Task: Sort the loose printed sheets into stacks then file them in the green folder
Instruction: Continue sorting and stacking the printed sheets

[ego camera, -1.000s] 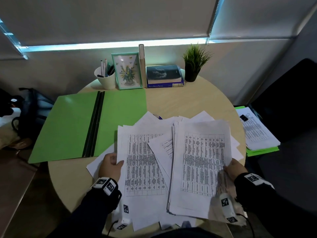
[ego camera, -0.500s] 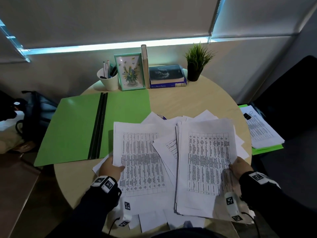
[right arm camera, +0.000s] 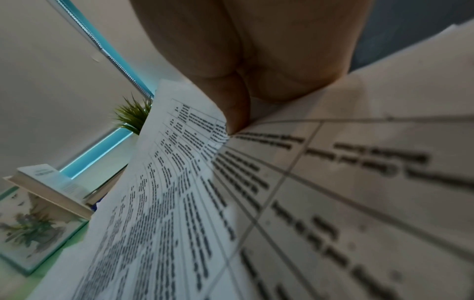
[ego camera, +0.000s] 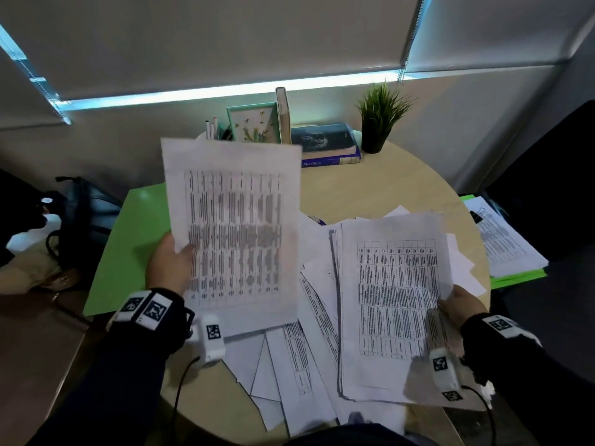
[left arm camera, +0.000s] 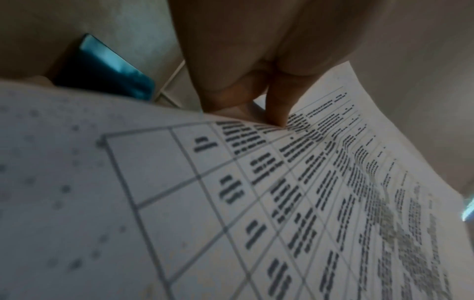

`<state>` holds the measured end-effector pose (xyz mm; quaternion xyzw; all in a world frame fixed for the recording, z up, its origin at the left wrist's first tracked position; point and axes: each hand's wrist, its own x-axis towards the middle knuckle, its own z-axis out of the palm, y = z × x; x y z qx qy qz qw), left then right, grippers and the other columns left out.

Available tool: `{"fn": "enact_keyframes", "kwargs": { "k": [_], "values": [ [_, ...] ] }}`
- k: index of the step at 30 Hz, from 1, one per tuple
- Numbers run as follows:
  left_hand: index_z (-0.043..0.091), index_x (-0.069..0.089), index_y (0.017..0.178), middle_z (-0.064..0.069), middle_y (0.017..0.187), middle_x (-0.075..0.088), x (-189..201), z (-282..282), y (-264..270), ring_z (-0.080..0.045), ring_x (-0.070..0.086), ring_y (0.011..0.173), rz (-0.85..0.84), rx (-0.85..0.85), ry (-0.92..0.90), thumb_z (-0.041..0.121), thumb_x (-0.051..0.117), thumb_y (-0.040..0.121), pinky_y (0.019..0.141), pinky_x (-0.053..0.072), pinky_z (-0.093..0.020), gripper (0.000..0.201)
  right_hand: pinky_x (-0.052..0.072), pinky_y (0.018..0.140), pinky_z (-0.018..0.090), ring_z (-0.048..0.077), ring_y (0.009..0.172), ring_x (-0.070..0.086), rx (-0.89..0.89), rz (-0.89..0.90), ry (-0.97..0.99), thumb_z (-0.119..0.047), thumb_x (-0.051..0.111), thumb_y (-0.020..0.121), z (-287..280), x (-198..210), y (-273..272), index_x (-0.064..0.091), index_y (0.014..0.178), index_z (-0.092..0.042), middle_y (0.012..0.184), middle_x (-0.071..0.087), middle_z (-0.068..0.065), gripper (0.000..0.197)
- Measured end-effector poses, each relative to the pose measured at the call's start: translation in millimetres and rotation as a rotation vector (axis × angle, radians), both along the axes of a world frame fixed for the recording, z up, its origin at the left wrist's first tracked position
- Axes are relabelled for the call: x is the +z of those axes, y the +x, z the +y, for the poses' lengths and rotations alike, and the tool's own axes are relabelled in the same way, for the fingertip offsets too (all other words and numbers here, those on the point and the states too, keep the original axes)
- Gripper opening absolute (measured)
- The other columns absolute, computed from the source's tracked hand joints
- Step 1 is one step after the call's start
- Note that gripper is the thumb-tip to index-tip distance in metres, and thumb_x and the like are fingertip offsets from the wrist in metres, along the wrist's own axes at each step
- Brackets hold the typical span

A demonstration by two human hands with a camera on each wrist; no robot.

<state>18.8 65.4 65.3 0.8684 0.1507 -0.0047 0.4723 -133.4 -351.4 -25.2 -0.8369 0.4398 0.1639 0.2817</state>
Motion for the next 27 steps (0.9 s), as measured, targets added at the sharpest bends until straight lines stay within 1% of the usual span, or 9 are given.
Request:
{"fn": "enact_keyframes", "kwargs": {
  "k": [2, 4, 6, 9, 14, 19, 22, 25, 27],
  "values": [
    [0.013, 0.059, 0.114, -0.001, 0.104, 0.064, 12.8, -13.3, 2.5, -0.022, 0.06, 0.095, -0.041, -0.076, -0.11, 0.015, 0.052, 0.094, 0.084, 0.045, -0.032, 0.022, 0.039, 0.098, 0.035, 0.038, 0.121, 0.05, 0.001, -0.022, 0.027, -0.011, 0.052, 0.092, 6.3, 4.1, 3.3, 0.046, 0.129, 0.004, 0.131, 0.053, 0.025, 0.041],
    [0.019, 0.063, 0.108, 0.0, 0.098, 0.069, 15.1, -30.8, 2.2, -0.023, 0.065, 0.09, -0.009, -0.162, -0.21, 0.018, 0.058, 0.091, 0.083, 0.051, -0.037, 0.018, 0.039, 0.098, 0.035, 0.036, 0.12, 0.051, 0.02, -0.052, 0.05, -0.012, 0.052, 0.092, 13.0, 8.5, 7.6, 0.046, 0.131, 0.001, 0.132, 0.053, 0.023, 0.041],
    [0.026, 0.065, 0.1, -0.002, 0.097, 0.071, 9.9, -50.4, -4.3, -0.026, 0.067, 0.091, 0.074, -0.245, -0.278, 0.02, 0.061, 0.087, 0.086, 0.052, -0.044, 0.014, 0.039, 0.097, 0.034, 0.035, 0.12, 0.051, 0.034, -0.097, 0.072, -0.012, 0.053, 0.092, 21.2, 14.3, 11.5, 0.046, 0.131, -0.001, 0.132, 0.054, 0.021, 0.041],
    [0.021, 0.062, 0.108, 0.003, 0.096, 0.066, -3.8, -78.2, -23.6, -0.025, 0.062, 0.101, 0.206, -0.31, -0.265, 0.018, 0.056, 0.092, 0.087, 0.048, -0.035, 0.018, 0.04, 0.092, 0.031, 0.033, 0.116, 0.055, -0.018, -0.212, 0.144, -0.01, 0.054, 0.091, 35.4, 20.0, 16.0, 0.05, 0.13, -0.004, 0.128, 0.058, 0.018, 0.04],
    [0.013, 0.056, 0.122, -0.006, 0.116, 0.063, -26.9, -97.8, -45.6, -0.025, 0.058, 0.105, 0.322, -0.304, -0.144, 0.017, 0.052, 0.093, 0.093, 0.046, -0.036, 0.03, 0.049, 0.08, 0.033, 0.021, 0.095, 0.054, -0.239, -0.411, 0.524, 0.0, 0.051, 0.091, 60.2, 24.8, 20.9, 0.049, 0.129, -0.003, 0.118, 0.059, 0.013, 0.038],
    [0.018, 0.044, 0.127, -0.005, 0.122, 0.06, -37.9, -99.9, -44.5, -0.027, 0.058, 0.106, 0.353, -0.252, -0.163, 0.02, 0.057, 0.088, 0.1, 0.044, -0.045, 0.041, 0.051, 0.093, 0.049, 0.033, 0.098, 0.064, -0.313, -0.447, 0.648, 0.007, 0.051, 0.086, 81.3, 28.1, 19.0, 0.062, 0.109, -0.006, 0.103, 0.068, 0.015, 0.029],
    [0.017, 0.038, 0.133, -0.004, 0.128, 0.057, -39.2, -102.9, -48.6, -0.025, 0.055, 0.111, 0.363, -0.323, -0.203, 0.015, 0.055, 0.091, 0.101, 0.042, -0.04, 0.046, 0.059, 0.07, 0.038, 0.031, 0.084, 0.065, -0.333, -0.476, 0.707, 0.014, 0.04, 0.085, 87.8, 35.7, 14.6, 0.063, 0.107, -0.005, 0.093, 0.069, 0.014, 0.037],
    [0.016, 0.04, 0.133, -0.005, 0.127, 0.058, -39.8, -107.5, -52.7, -0.024, 0.055, 0.112, 0.345, -0.397, -0.138, 0.015, 0.05, 0.094, 0.1, 0.041, -0.037, 0.04, 0.055, 0.085, 0.043, 0.03, 0.089, 0.065, -0.379, -0.496, 0.678, -0.01, 0.046, 0.093, 85.1, 37.8, 11.2, 0.065, 0.11, -0.007, 0.093, 0.069, 0.009, 0.025],
    [0.017, 0.037, 0.136, -0.006, 0.131, 0.056, -41.6, -110.0, -53.6, -0.022, 0.054, 0.111, 0.326, -0.419, -0.119, 0.013, 0.048, 0.095, 0.095, 0.039, -0.032, 0.043, 0.051, 0.088, 0.039, 0.028, 0.088, 0.062, -0.432, -0.5, 0.625, -0.044, 0.044, 0.094, 80.0, 35.6, 9.1, 0.063, 0.098, -0.006, 0.09, 0.065, 0.007, 0.044]
  ]
}}
